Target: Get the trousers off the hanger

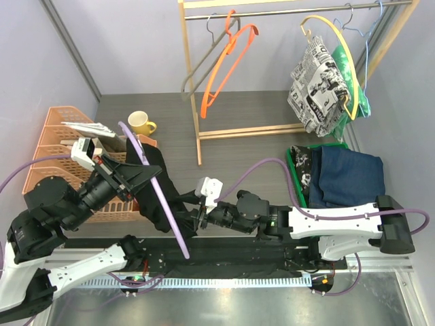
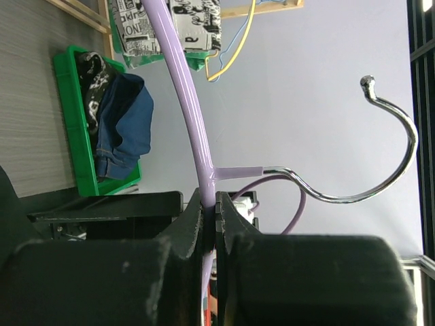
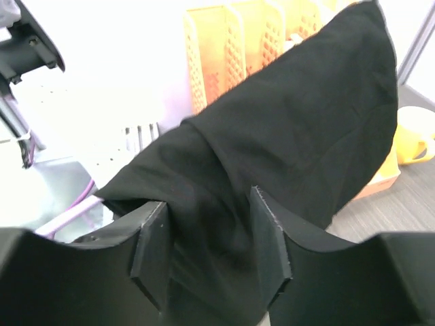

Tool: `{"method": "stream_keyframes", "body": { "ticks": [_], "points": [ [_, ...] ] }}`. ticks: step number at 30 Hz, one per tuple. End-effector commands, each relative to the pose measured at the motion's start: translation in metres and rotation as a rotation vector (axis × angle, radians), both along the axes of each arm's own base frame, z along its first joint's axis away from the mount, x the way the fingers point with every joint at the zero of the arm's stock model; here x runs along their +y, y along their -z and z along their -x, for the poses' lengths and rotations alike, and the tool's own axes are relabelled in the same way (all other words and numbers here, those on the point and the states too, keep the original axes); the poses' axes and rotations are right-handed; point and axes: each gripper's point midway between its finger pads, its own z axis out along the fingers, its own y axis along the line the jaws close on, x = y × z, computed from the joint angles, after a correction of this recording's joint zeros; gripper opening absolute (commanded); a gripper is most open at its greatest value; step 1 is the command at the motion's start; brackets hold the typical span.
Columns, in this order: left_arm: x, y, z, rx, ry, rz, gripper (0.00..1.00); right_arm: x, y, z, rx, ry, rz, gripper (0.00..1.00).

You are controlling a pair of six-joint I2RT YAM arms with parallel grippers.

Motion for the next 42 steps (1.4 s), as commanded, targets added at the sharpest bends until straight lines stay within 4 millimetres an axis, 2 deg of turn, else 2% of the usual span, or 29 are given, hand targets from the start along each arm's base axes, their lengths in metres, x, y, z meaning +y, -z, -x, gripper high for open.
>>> {"method": "stream_keyframes", "body": {
  "ticks": [1,3,7,8,10,11,14,15,17,18,21,22,23,24,26,28,30,31,33,34,42],
  "points": [
    [0.002,-0.042,0.011,-0.094,0.045,0.135,0.00,-0.005,-0.044,-0.014,-0.077,0.088,-0.143,0.50],
    [-0.002,-0.042,0.014,-0.094,0.068,0.137,0.00,-0.003,-0.045,-0.015,-0.091,0.089,-0.127,0.53],
    [-0.010,-0.044,0.017,-0.098,0.110,0.154,0.00,0.007,-0.051,-0.006,-0.104,0.033,-0.148,0.68],
    [-0.013,-0.044,0.018,-0.100,0.121,0.157,0.00,0.014,-0.046,-0.006,-0.103,0.031,-0.138,0.69],
    [-0.022,-0.045,0.020,-0.104,0.161,0.165,0.00,0.019,-0.055,-0.008,-0.108,0.038,-0.153,0.69],
    [-0.024,-0.045,0.020,-0.104,0.172,0.163,0.00,0.024,-0.051,-0.011,-0.110,0.053,-0.143,0.69],
    [-0.028,-0.048,0.024,-0.113,0.204,0.155,0.00,0.026,-0.062,-0.019,-0.119,0.098,-0.174,0.60],
    [-0.029,-0.048,0.024,-0.115,0.207,0.155,0.00,0.026,-0.063,-0.022,-0.134,0.110,-0.174,0.47],
    [-0.026,-0.050,0.027,-0.120,0.208,0.158,0.00,0.025,-0.068,-0.025,-0.145,0.131,-0.174,0.36],
    [-0.027,-0.049,0.027,-0.119,0.208,0.155,0.00,0.023,-0.070,-0.026,-0.156,0.140,-0.173,0.22],
    [-0.020,-0.045,0.028,-0.118,0.192,0.136,0.00,0.015,-0.071,-0.030,-0.163,0.163,-0.149,0.01],
    [-0.019,-0.044,0.027,-0.118,0.186,0.127,0.00,0.012,-0.074,-0.030,-0.166,0.165,-0.141,0.01],
    [-0.016,-0.038,0.026,-0.111,0.171,0.099,0.00,0.011,-0.068,-0.030,-0.168,0.162,-0.104,0.01],
    [-0.012,-0.039,0.027,-0.117,0.164,0.094,0.00,0.001,-0.075,-0.034,-0.164,0.192,-0.113,0.01],
    [-0.009,-0.032,0.028,-0.106,0.155,0.056,0.00,-0.007,-0.075,-0.038,-0.158,0.219,-0.086,0.01],
    [-0.005,-0.031,0.031,-0.111,0.158,0.043,0.00,-0.025,-0.091,-0.042,-0.152,0.260,-0.107,0.01],
    [0.002,-0.025,0.033,-0.105,0.148,0.019,0.00,-0.035,-0.098,-0.043,-0.152,0.272,-0.102,0.01],
    [0.006,-0.023,0.034,-0.105,0.141,0.012,0.00,-0.044,-0.110,-0.041,-0.153,0.273,-0.123,0.01],
    [0.016,-0.016,0.033,-0.092,0.107,-0.015,0.00,-0.048,-0.110,-0.038,-0.167,0.251,-0.086,0.01],
    [0.023,-0.016,0.037,-0.100,0.099,-0.010,0.00,-0.049,-0.118,-0.035,-0.175,0.235,-0.087,0.01],
    [0.055,-0.014,0.042,-0.102,0.031,-0.020,0.00,-0.058,-0.123,-0.027,-0.189,0.191,-0.044,0.01]
  ]
}}
